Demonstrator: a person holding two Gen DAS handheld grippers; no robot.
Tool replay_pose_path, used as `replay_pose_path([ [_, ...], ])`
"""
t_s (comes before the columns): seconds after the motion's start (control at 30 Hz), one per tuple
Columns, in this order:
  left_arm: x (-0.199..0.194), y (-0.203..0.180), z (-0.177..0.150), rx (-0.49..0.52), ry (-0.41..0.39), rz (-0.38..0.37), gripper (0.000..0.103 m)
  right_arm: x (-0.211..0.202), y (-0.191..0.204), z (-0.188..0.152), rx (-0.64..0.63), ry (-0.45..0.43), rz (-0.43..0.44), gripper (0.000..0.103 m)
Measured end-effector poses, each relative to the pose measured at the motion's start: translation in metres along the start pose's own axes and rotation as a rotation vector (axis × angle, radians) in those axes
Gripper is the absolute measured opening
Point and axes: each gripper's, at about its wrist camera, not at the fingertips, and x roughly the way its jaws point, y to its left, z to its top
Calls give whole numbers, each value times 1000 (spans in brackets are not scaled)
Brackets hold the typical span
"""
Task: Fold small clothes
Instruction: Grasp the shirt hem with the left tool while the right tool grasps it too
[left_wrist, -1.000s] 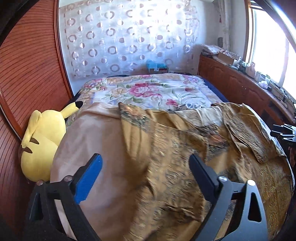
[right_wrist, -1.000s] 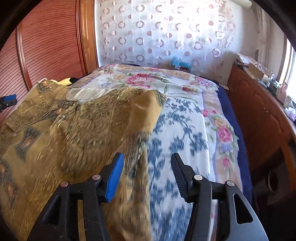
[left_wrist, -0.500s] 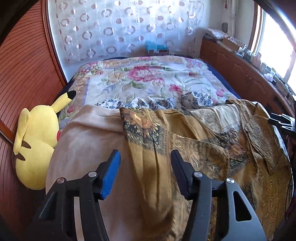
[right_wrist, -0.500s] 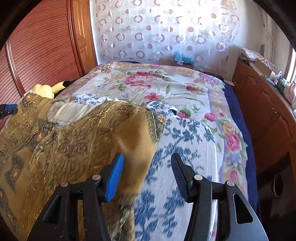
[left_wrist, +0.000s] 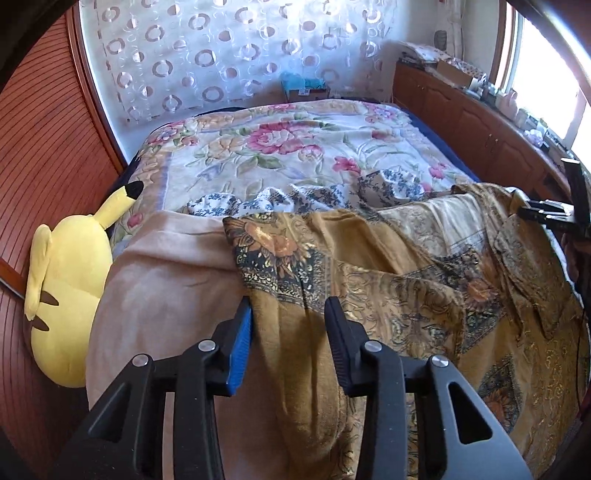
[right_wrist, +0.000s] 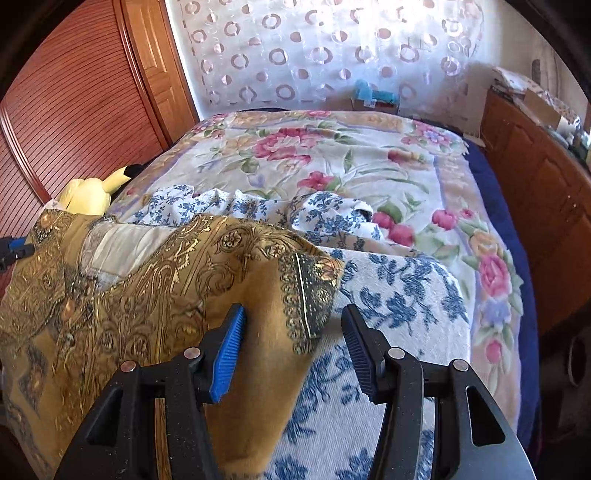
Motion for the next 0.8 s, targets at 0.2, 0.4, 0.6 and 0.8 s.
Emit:
replay_pose_path([
  [0.2, 6, 4, 0, -9, 8, 17, 40, 2, 5, 1, -18, -10, -21, 55],
  [0.4, -1, -1, 1, 6, -25, -6, 32, 3, 16, -8, -76, -37, -61, 55],
  [0.6, -4, -7, 4, 22, -45, -6, 17, 2, 18, -13, -83, -53, -66, 55],
  [0.8, -13, -18, 5, 40, -73, -8, 4, 1, 20, -12, -103, -59, -57, 26],
])
